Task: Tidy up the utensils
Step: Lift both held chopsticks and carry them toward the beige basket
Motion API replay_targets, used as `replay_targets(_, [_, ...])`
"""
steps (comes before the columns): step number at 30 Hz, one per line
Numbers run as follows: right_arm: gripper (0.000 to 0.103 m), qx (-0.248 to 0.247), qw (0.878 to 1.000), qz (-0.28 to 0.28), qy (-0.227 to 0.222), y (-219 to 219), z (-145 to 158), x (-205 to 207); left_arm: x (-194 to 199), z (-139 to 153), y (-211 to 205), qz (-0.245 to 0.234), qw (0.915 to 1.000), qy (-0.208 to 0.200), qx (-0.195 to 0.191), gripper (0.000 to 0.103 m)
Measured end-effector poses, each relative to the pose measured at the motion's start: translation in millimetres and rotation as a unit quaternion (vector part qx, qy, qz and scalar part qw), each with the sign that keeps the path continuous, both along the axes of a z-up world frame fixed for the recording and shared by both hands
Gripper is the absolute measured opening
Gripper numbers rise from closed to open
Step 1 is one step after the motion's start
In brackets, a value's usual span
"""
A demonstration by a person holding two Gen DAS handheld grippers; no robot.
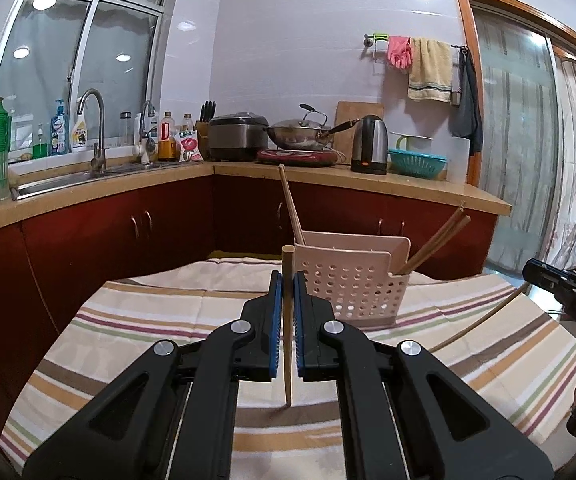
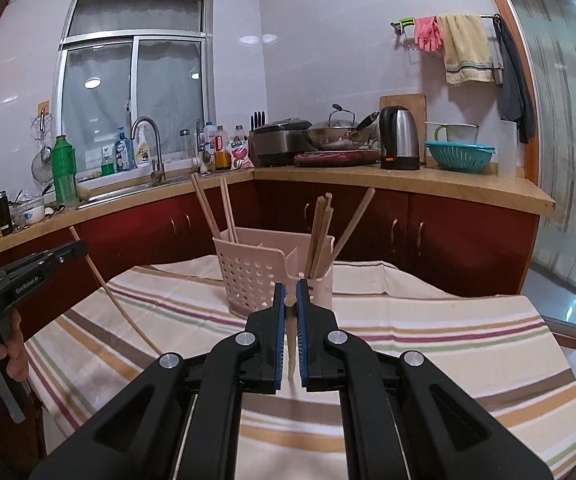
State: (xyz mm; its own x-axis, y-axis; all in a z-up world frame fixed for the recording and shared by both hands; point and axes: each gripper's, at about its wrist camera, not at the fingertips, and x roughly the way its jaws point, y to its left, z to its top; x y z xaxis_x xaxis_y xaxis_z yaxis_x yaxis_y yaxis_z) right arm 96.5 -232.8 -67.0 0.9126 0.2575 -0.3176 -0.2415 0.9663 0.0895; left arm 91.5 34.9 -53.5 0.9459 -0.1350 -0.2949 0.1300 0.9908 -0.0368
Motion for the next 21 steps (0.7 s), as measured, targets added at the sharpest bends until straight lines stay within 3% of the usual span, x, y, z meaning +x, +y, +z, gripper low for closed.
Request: replay_targets(21, [0.006, 0.005, 1.000, 0.006, -0.003, 7.2, 14.3, 23.2, 34.9, 14.5, 1.5, -0.011, 0.9997, -0.009, -0.019, 0.006])
